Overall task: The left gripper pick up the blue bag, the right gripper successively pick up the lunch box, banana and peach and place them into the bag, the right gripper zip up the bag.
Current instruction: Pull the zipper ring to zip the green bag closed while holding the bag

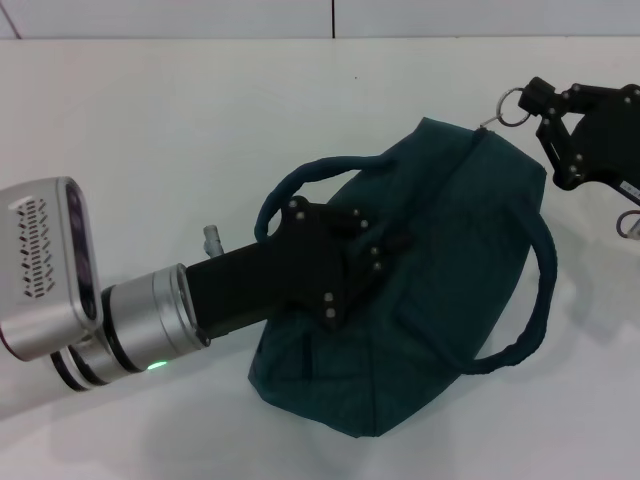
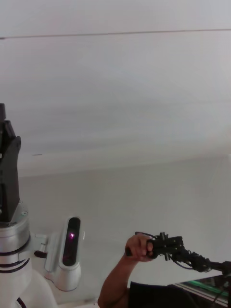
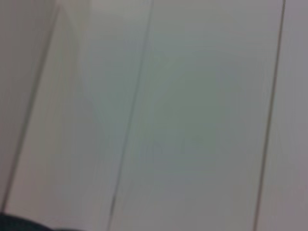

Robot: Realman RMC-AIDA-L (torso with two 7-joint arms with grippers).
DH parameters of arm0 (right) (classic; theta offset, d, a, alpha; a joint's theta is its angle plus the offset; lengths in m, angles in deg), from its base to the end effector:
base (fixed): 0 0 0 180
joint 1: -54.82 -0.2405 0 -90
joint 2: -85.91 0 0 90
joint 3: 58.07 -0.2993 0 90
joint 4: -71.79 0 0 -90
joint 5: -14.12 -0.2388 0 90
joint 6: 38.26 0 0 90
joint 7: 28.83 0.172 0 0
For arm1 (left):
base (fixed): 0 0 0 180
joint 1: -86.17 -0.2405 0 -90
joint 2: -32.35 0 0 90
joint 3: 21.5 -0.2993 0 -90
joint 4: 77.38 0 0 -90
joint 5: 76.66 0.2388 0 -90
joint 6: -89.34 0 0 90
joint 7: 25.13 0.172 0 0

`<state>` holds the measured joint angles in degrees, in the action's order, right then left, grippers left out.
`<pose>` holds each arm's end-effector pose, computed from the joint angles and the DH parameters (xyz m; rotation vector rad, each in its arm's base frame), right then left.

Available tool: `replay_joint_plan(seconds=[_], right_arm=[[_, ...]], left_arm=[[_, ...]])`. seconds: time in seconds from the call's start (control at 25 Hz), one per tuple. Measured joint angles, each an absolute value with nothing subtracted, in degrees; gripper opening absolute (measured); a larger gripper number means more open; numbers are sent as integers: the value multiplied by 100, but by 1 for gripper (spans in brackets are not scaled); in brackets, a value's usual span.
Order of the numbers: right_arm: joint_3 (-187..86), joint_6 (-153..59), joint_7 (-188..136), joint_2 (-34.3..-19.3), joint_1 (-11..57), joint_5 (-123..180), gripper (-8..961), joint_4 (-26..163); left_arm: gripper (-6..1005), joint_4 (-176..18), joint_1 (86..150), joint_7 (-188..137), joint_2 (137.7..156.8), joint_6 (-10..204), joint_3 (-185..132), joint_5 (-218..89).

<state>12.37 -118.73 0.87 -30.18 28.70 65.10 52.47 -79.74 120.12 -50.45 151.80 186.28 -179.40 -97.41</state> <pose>0.2943 0.3920 -0.0411 -2.1626 0.0422 0.9523 -0.2477 0.3107 -0.1267 -2.5187 -0.0137 -1.2778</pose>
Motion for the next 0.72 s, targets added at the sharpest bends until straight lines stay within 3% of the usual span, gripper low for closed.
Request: replay_joint_plan(seconds=[0.72], right_arm=[[1181, -11049, 19, -3013, 2861, 6291, 20, 5246]], left_arm=[[53, -7931, 12001, -5022, 15186, 18604, -17905, -9851]])
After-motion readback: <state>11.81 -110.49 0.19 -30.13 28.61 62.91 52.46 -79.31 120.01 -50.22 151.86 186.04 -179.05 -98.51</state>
